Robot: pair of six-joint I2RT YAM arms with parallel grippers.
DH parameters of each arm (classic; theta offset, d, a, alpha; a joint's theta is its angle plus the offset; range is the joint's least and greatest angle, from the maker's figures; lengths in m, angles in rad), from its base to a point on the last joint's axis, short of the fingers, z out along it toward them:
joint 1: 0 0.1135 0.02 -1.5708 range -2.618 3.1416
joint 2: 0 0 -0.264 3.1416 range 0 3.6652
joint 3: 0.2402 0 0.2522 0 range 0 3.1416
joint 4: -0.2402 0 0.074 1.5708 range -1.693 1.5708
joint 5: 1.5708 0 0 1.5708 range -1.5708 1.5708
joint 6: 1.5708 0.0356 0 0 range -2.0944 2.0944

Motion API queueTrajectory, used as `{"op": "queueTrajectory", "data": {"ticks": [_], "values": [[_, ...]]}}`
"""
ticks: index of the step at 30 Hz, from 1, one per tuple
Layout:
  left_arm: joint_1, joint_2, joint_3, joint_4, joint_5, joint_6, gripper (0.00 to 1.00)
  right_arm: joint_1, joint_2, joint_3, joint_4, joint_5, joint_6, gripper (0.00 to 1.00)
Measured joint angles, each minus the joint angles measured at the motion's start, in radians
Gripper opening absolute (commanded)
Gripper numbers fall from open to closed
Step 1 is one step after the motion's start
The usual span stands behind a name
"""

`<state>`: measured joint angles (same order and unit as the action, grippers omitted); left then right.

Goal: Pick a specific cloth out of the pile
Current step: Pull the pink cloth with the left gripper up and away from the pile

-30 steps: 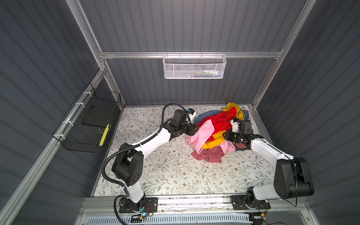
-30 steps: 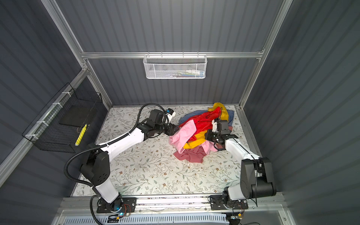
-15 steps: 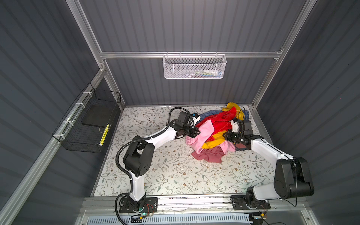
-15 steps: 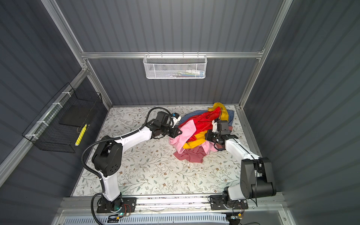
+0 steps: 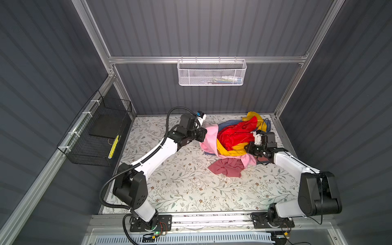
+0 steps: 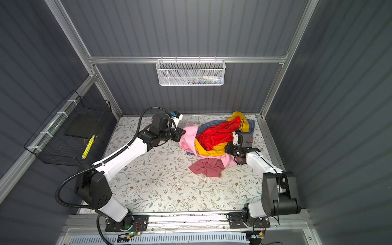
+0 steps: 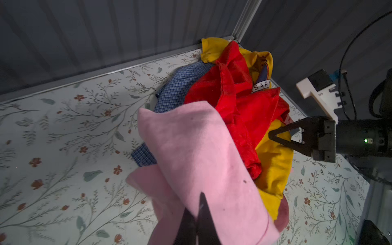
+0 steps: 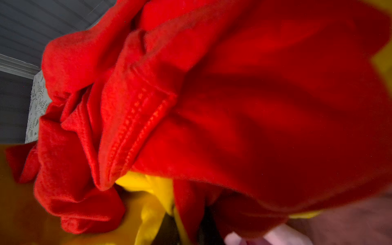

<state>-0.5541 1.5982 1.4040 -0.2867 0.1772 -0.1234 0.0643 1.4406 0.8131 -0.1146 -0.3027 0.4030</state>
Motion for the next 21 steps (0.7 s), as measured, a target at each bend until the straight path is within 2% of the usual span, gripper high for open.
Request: {"op": "queueTrajectory", "data": {"ticks": [11,21], "values": [[0.120,-0.140,0.152,-0.208,-0.157,0.093,0.00,-0.027,0.000,-0.006,0.018,0.004,0.009,0.17],[0.157,-0.148,0.385,-0.266,-0.295,0.193,0.00,-0.051,0.008,-0.006,0.032,0.020,0.009,0.19]]}}
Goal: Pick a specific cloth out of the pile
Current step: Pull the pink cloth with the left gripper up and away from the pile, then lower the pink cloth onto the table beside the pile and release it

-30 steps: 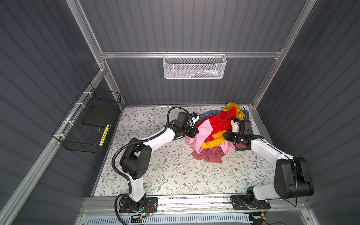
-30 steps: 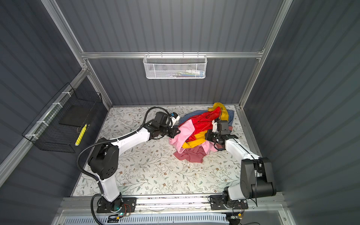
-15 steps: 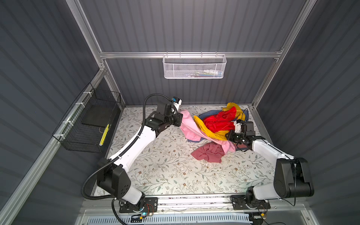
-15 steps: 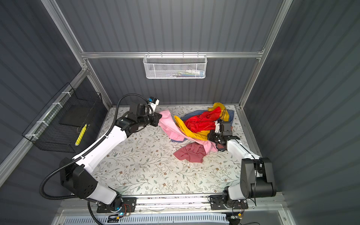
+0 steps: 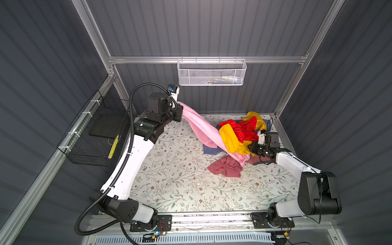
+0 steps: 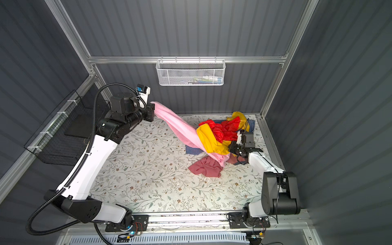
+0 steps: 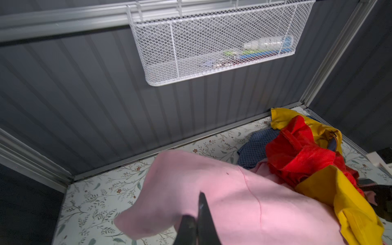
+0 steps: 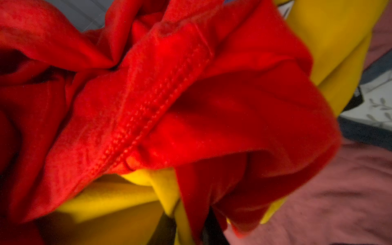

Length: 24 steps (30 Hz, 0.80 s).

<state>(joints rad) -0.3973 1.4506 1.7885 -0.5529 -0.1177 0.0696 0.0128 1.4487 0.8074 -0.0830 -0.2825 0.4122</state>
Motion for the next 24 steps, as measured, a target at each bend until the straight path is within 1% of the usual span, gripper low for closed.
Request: {"op": "queueTrajectory", "data": {"ticks": [4,9,13,17,20,24], "values": [[0.023,0.010,0.106,-0.011,-0.052,0.048,0.00,-0.001,0.003,0.000,0.008,0.003,0.000,0.21],[0.068,0.065,0.347,0.000,-0.110,0.102,0.00,-0.013,0.015,-0.003,0.008,0.011,0.000,0.23],[0.079,0.093,0.455,0.017,-0.130,0.132,0.00,-0.016,0.020,-0.003,0.007,0.011,-0.001,0.24],[0.089,0.167,0.576,0.019,-0.147,0.164,0.00,-0.017,0.027,-0.003,0.008,0.011,-0.001,0.25],[0.122,0.222,0.629,0.022,-0.145,0.175,0.00,-0.017,0.028,-0.004,0.007,0.010,-0.004,0.28],[0.217,0.272,0.638,0.017,-0.127,0.171,0.00,-0.018,0.028,-0.004,0.006,0.010,-0.013,0.33]]}}
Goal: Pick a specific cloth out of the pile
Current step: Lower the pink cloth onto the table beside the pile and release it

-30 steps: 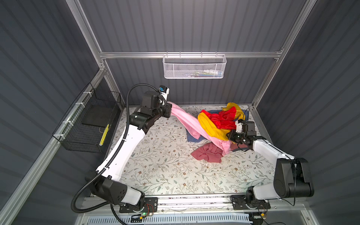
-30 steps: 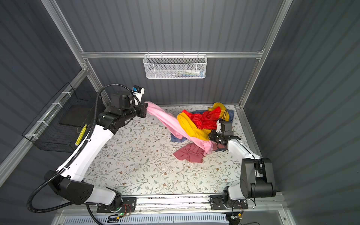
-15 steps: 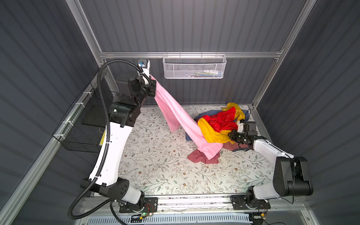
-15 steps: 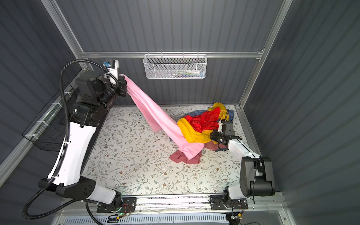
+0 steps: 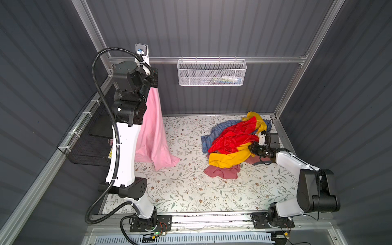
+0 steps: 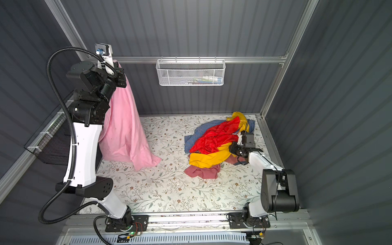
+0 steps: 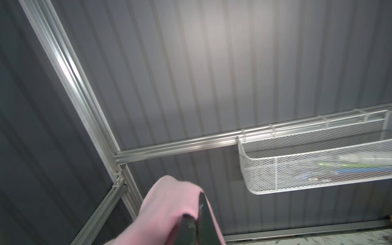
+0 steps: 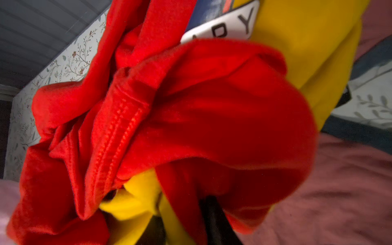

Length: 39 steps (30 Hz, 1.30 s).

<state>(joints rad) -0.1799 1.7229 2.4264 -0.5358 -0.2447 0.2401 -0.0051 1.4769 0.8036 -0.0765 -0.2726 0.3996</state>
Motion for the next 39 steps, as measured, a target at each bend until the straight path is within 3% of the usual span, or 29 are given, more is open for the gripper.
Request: {"op": "queueTrajectory", "data": {"ticks": [5,15,28,35,39], "values": [[0.072,-0.021,-0.180,0.031,0.029,-0.016,0.00,-0.002,-0.002,0.000,-0.003,-0.002,-0.008,0.36],[0.071,-0.099,-0.649,0.130,0.130,-0.184,0.00,-0.002,-0.042,-0.002,-0.015,-0.010,-0.012,0.38],[0.130,-0.433,-1.185,0.122,0.054,-0.357,0.00,0.000,-0.086,-0.007,-0.029,-0.016,-0.018,0.39],[0.243,-0.381,-1.391,0.117,0.024,-0.397,0.00,0.008,-0.084,-0.007,-0.044,-0.019,-0.030,0.40],[0.281,-0.266,-1.401,0.128,0.019,-0.400,0.00,0.009,-0.083,-0.007,-0.058,-0.018,-0.042,0.41]]}}
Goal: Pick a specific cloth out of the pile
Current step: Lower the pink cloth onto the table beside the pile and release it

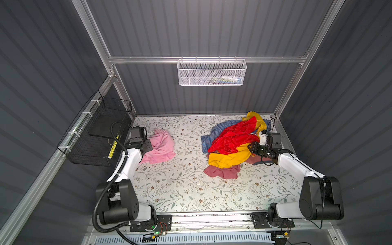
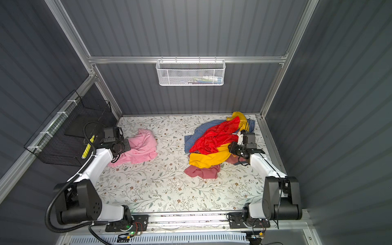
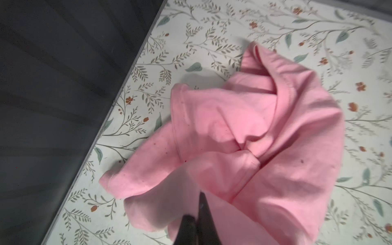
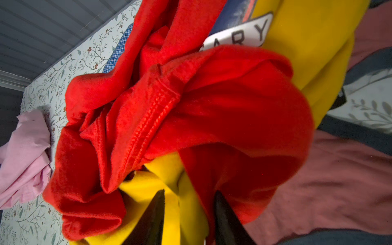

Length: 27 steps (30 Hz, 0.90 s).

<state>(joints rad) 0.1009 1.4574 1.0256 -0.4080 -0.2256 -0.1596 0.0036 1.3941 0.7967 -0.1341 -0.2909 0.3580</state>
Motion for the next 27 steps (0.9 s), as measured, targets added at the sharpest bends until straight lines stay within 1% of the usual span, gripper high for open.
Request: {"op": "queueTrajectory", "data": {"ticks": [1,2,3,4,5,9,11,13,17,21,23,25,27], "values": [[0.006,0.023,0.000,0.005,0.000,-0.002,0.00,0.000,0.000,0.000,-0.003,0.000,-0.002,0.41],[0.010,0.047,0.000,0.008,0.000,-0.002,0.03,0.000,0.000,0.000,-0.008,0.001,-0.004,0.41],[0.011,0.065,0.002,0.006,-0.002,-0.002,0.14,0.000,0.000,0.000,-0.011,0.003,-0.006,0.42],[0.012,0.088,0.006,0.002,-0.005,-0.003,0.37,0.000,-0.002,0.000,-0.016,0.005,-0.009,0.42],[0.014,0.109,0.011,-0.003,-0.009,-0.005,0.52,0.000,-0.004,0.000,-0.020,0.007,-0.011,0.43],[0.015,0.147,0.018,-0.034,-0.030,-0.016,0.76,0.000,-0.016,0.000,-0.031,0.017,-0.025,0.45],[0.016,0.145,0.018,-0.044,-0.044,-0.031,0.79,0.000,-0.019,0.000,-0.036,0.023,-0.030,0.47],[0.011,0.137,0.021,-0.054,-0.064,-0.033,0.82,0.000,-0.021,0.001,-0.044,0.028,-0.037,0.47],[-0.046,0.089,0.045,-0.097,-0.155,-0.019,0.87,0.000,-0.021,0.003,-0.058,0.031,-0.048,0.47],[-0.111,0.068,0.111,-0.123,-0.224,-0.013,0.88,0.000,-0.033,0.008,-0.074,0.037,-0.053,0.47],[-0.129,0.064,0.126,-0.122,-0.262,-0.013,0.89,0.000,-0.047,0.008,-0.077,0.046,-0.056,0.47],[-0.150,0.054,0.125,-0.122,-0.285,-0.006,0.95,0.000,-0.063,0.008,-0.079,0.053,-0.061,0.48],[-0.170,0.044,0.124,-0.114,-0.286,0.003,0.95,0.002,-0.077,0.008,-0.080,0.056,-0.068,0.48]]}}
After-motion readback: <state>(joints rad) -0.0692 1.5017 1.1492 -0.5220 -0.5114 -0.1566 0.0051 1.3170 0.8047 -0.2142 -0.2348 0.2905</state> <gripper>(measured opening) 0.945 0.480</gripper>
